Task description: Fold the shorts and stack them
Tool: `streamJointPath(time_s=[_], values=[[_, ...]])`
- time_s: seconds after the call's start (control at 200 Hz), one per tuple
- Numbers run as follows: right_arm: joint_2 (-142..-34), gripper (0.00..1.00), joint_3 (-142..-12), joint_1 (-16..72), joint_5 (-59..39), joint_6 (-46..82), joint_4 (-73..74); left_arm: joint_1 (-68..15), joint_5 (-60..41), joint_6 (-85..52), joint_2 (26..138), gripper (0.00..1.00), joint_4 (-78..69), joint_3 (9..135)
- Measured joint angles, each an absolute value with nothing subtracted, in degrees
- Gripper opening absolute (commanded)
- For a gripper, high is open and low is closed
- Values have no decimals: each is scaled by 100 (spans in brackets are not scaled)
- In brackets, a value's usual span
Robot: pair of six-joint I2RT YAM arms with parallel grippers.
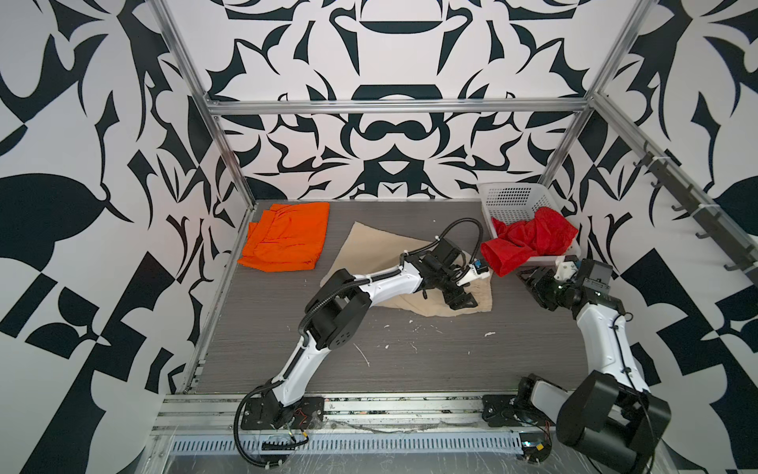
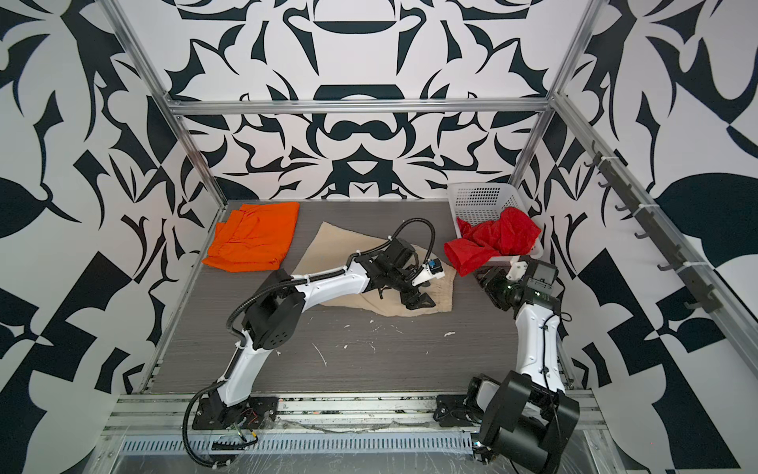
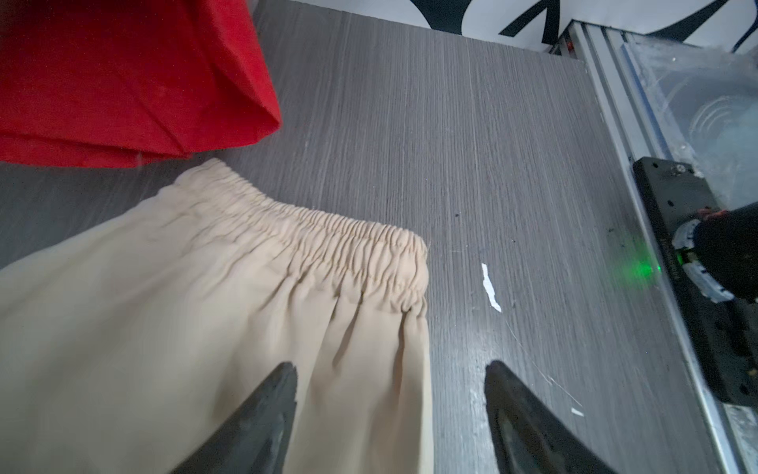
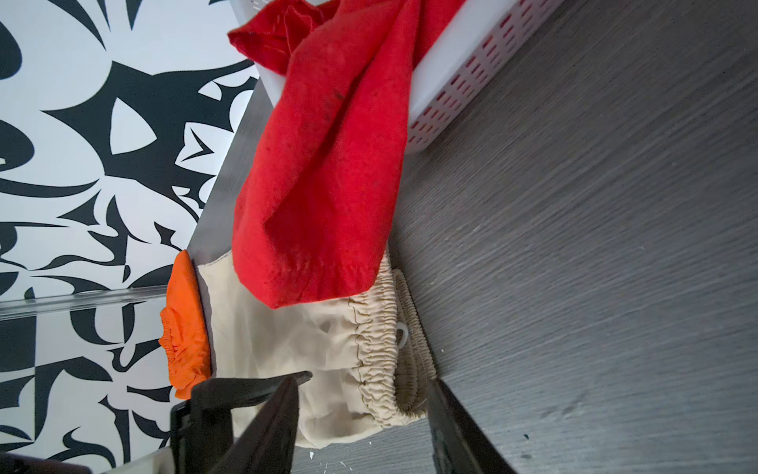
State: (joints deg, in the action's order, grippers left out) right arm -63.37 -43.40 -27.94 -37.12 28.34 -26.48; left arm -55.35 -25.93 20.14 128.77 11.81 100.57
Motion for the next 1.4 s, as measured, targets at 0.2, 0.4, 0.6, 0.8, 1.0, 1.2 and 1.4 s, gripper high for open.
streamJointPath(time_s=[0.2,0.4,0.6,0.8,1.0,1.2,1.4], values=[[-6394,55,-4272,-2803,-3756,2836,-2657,-5784,-2316,2792,13332,80,1170,10224],[-6420,58,-4235,-2803,-3758,2834,-2731,-6099,-1470,3413,13585,73,961,10165],[-6425,75,-4010,-2803,-3905,2915,-2777,-6265,-882,3301,13498,36,414,9845],[-6595,100,-3815,-2803,-4174,3020,-2915,-6200,-880,2687,13045,29,-158,9028],[-7011,100,-3369,-2801,-4775,3538,-2423,-5907,-1382,1868,12429,26,-893,8149],[-7135,100,-3026,-2550,-5214,4263,-1763,-5776,-1686,1509,12274,26,-1396,7913],[-7126,100,-2742,-2049,-5352,4853,-1107,-5795,-1951,1363,12274,26,-1522,7861]])
